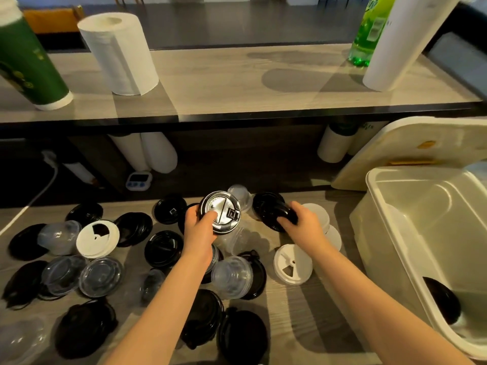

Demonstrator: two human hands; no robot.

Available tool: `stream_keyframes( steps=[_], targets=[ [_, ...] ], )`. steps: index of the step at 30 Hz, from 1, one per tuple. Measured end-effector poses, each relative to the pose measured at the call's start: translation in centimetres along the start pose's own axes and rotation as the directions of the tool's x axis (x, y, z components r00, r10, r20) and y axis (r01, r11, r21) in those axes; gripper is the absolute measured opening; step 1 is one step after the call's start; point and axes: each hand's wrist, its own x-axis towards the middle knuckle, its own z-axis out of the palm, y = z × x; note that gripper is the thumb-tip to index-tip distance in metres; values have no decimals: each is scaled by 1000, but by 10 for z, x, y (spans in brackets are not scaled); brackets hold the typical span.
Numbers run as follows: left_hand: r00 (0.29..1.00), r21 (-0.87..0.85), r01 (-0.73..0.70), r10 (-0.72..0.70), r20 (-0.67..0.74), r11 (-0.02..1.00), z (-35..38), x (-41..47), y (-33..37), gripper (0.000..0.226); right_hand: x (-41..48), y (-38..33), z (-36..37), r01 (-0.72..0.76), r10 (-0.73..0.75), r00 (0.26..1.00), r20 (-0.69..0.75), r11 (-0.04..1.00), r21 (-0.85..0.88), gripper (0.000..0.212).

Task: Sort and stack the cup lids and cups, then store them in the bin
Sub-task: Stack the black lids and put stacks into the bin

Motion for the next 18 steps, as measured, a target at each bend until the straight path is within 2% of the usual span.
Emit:
stream_keyframes(
  steps=[1, 3, 5, 7, 10, 13, 18],
  targets=[
    [1000, 12, -2, 2, 7, 1000, 1, -1, 0, 28, -1, -6, -5, -37, 40, 999, -15, 988, 147, 23],
    [1000, 28, -3, 3, 26, 1000, 4, -3, -1, 28, -4, -21, -13, -77, 73, 997, 26, 889, 451, 21],
    [999, 46, -1, -2, 53, 999, 7, -6, -2, 28, -7, -33, -17, -98, 47, 994, 103, 808, 582, 22],
    [997, 53, 10, -14, 79, 999, 9, -9, -2, 27, -8, -40, -14, -129, 17, 983, 184, 772, 622, 24],
    [991, -38, 64, -59, 118, 997, 11, -16, -2, 32, -7, -43, -2, -141, 24, 979, 204, 799, 584, 24],
    [985, -156, 132, -113, 127, 979, 10, -19, -3, 25, -6, -47, 11, -80, 26, 991, 132, 902, 424, 24],
    [978, -146, 160, -138, 155, 976, 6, -19, -5, 36, -13, -60, 22, 66, -85, 993, 76, 974, 215, 30]
  ],
)
